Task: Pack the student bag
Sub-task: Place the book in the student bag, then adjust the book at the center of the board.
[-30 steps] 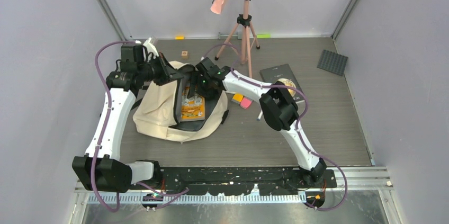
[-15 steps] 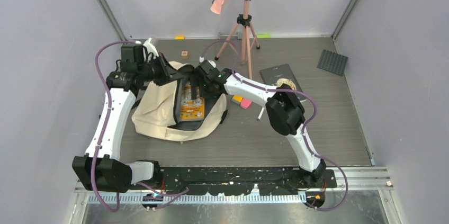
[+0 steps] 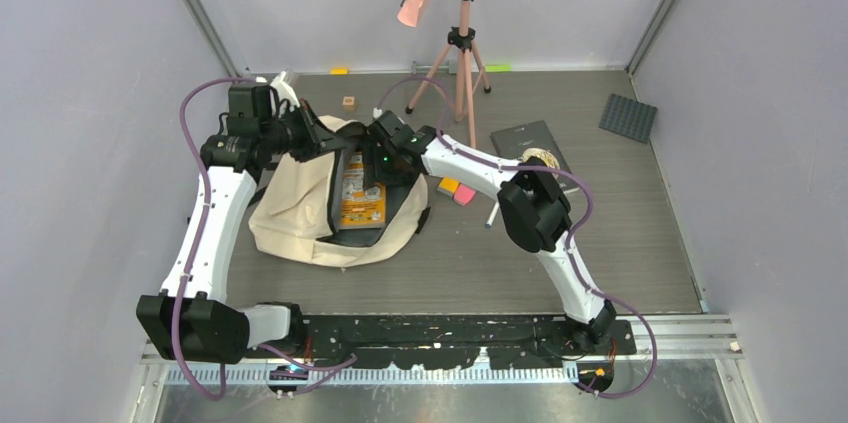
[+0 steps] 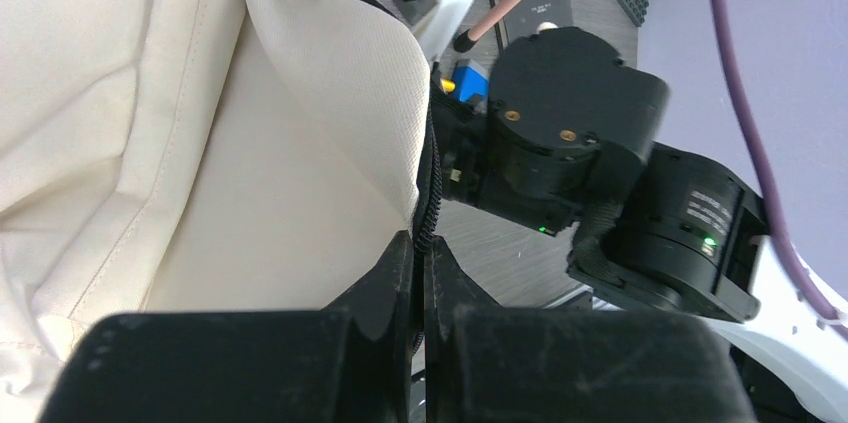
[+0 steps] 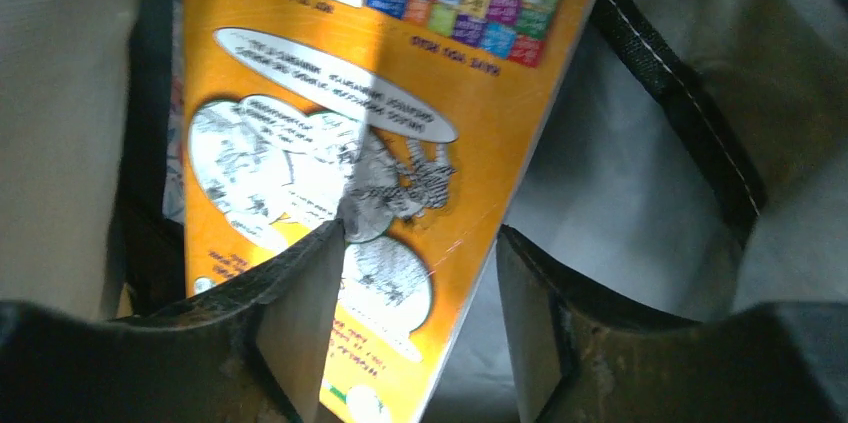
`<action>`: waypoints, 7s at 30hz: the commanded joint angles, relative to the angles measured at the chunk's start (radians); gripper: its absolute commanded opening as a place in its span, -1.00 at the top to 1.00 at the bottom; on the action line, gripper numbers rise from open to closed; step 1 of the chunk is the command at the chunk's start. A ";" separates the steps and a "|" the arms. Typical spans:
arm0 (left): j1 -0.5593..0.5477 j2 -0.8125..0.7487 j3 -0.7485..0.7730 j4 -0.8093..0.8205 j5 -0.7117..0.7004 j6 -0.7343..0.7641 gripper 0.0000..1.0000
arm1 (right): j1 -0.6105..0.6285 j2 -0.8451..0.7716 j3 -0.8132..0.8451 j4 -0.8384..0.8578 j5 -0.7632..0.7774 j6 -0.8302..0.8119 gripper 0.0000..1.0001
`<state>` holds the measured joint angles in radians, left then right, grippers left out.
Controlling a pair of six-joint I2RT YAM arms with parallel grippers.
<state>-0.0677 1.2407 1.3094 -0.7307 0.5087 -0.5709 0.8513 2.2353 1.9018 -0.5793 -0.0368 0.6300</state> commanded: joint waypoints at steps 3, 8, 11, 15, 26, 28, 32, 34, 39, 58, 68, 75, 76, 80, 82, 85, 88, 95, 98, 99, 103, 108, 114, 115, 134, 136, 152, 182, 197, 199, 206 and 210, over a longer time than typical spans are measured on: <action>0.003 -0.030 0.030 0.032 0.020 0.008 1.00 | 0.002 0.059 0.079 0.026 -0.118 0.031 -0.15; 0.002 -0.029 0.027 0.033 0.021 0.006 1.00 | 0.010 0.097 0.128 0.044 -0.146 0.048 0.02; 0.003 -0.022 0.027 0.037 0.023 0.005 1.00 | 0.023 0.119 0.157 0.035 -0.142 0.040 0.03; 0.003 -0.020 0.033 0.035 0.023 0.007 1.00 | 0.026 0.137 0.191 0.001 -0.130 0.013 -0.10; 0.002 -0.029 0.045 0.018 -0.025 0.021 1.00 | 0.006 -0.195 0.027 -0.054 -0.068 -0.230 -0.66; 0.003 -0.032 0.033 0.031 -0.032 0.012 1.00 | 0.004 -0.287 -0.044 -0.091 -0.016 -0.272 -0.72; 0.003 -0.029 0.013 0.053 -0.029 -0.001 1.00 | -0.024 -0.485 -0.141 -0.185 0.118 -0.342 -0.84; 0.002 -0.023 0.009 0.056 -0.030 0.003 1.00 | -0.068 -0.549 -0.175 -0.240 0.161 -0.368 -0.87; 0.002 -0.003 -0.008 0.066 -0.034 0.011 1.00 | -0.273 -0.641 -0.263 -0.323 0.200 -0.426 -0.90; 0.003 0.032 -0.034 0.125 -0.013 0.012 1.00 | -0.482 -0.322 -0.394 -0.158 0.356 -0.664 -0.82; 0.002 0.019 -0.054 0.116 -0.023 0.019 1.00 | -0.483 -0.199 -0.358 -0.126 0.399 -0.725 -0.72; 0.003 0.011 -0.047 0.070 -0.031 0.052 1.00 | -0.490 -0.184 -0.410 -0.069 0.461 -0.736 -0.34; 0.002 0.012 -0.045 0.064 -0.032 0.056 1.00 | -0.490 -0.184 -0.418 -0.066 0.456 -0.737 -0.26; 0.002 0.007 -0.037 0.049 -0.029 0.068 1.00 | -0.491 -0.200 -0.443 -0.050 0.425 -0.736 0.23; 0.002 0.005 -0.038 0.044 -0.030 0.072 1.00 | -0.491 -0.216 -0.455 -0.045 0.407 -0.733 0.49; 0.003 -0.001 -0.043 0.038 -0.027 0.075 1.00 | -0.491 -0.250 -0.467 -0.046 0.386 -0.717 0.79; 0.002 -0.011 -0.053 0.037 -0.028 0.077 1.00 | -0.491 -0.284 -0.491 -0.050 0.374 -0.691 0.96; 0.002 -0.023 -0.091 0.044 -0.019 0.126 1.00 | -0.488 -0.388 -0.540 -0.078 0.373 -0.549 0.99; 0.002 -0.011 -0.118 0.017 -0.060 0.155 1.00 | -0.497 -0.454 -0.528 -0.091 0.374 -0.500 0.45; 0.003 -0.007 -0.120 -0.002 -0.074 0.158 0.93 | -0.501 -0.462 -0.508 -0.096 0.374 -0.497 0.32; 0.002 -0.017 -0.124 -0.005 -0.084 0.163 0.32 | -0.570 -0.463 -0.436 -0.126 0.355 -0.492 -0.34; 0.003 -0.042 -0.096 0.064 0.039 0.152 -0.47 | -0.660 -0.360 -0.306 -0.152 0.309 -0.520 -0.66; 0.002 -0.066 -0.053 0.115 0.094 0.100 -0.62 | -0.739 -0.164 -0.067 -0.200 0.290 -0.501 -0.70; 0.003 -0.071 -0.050 0.120 0.090 0.095 -0.65 | -0.743 -0.121 -0.038 -0.213 0.285 -0.491 -0.71; 0.002 -0.082 -0.104 0.123 0.032 0.057 -0.74 | -0.781 0.226 0.340 -0.337 0.234 -0.343 -0.69; 0.002 -0.078 -0.105 0.122 0.033 0.057 -0.74 | -0.781 0.223 0.316 -0.351 0.233 -0.329 -0.64; -0.004 -0.053 -0.121 0.102 0.073 0.092 -0.72 | -0.760 -0.136 -0.301 -0.285 0.212 -0.055 -0.44; -0.019 -0.242 -0.235 0.067 0.005 0.069 -0.77 | -1.072 -0.271 -0.322 -0.286 0.234 -0.218 -0.93; -0.020 -0.285 -0.254 0.027 -0.026 0.078 -0.80 | -1.173 -0.180 -0.418 -0.211 0.059 -0.134 -0.82; -0.019 -0.281 -0.252 0.029 -0.023 0.079 -0.80 | -1.169 -0.193 -0.464 -0.184 0.011 -0.113 -0.78; -0.019 -0.267 -0.258 0.046 -0.017 0.075 -0.79 | -1.116 -0.280 -0.600 -0.142 -0.041 -0.065 -0.66; -0.019 -0.256 -0.260 0.068 -0.011 0.059 -0.79 | -1.048 -0.355 -0.684 -0.141 -0.035 -0.021 -0.56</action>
<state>-0.0834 0.9798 1.0500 -0.7074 0.4862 -0.4961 -0.2806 1.9266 1.3178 -0.6685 0.0303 0.5316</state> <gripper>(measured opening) 0.899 0.801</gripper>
